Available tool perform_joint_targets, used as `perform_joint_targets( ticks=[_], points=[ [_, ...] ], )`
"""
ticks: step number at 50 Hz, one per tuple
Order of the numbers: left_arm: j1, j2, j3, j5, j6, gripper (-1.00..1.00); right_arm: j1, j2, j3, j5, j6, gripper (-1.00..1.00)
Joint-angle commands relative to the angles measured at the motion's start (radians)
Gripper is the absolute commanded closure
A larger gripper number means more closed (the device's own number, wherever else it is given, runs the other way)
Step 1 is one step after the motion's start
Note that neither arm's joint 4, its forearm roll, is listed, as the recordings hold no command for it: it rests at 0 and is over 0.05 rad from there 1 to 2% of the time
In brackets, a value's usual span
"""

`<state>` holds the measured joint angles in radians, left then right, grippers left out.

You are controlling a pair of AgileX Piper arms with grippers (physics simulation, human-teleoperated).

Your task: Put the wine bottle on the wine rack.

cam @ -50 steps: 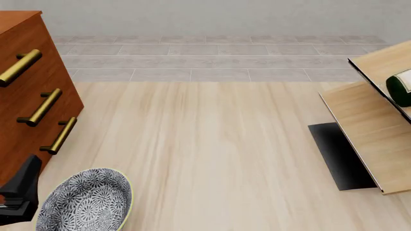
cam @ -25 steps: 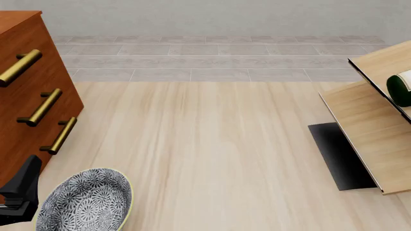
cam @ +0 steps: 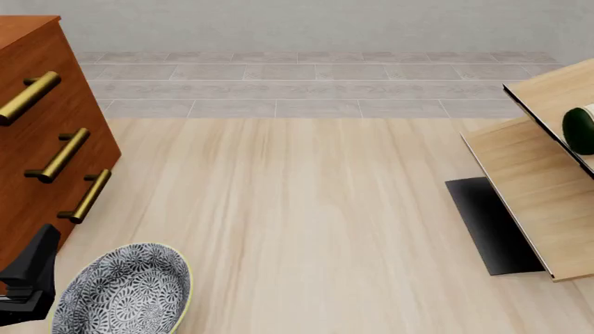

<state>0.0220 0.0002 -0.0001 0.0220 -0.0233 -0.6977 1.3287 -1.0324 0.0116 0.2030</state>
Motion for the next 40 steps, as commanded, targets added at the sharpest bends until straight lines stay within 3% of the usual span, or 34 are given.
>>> perform_joint_targets(
  ticks=[1, 40],
  points=[
    [0.001, 0.000, 0.000, 0.001, 0.000, -1.00, 0.003, 0.009, 0.020, 0.008, -0.002, -1.00],
    [-0.004, 0.000, 0.000, -0.006, -0.002, -1.00, -0.037, -0.039, -0.042, 0.063, 0.023, -1.00]
  ],
)
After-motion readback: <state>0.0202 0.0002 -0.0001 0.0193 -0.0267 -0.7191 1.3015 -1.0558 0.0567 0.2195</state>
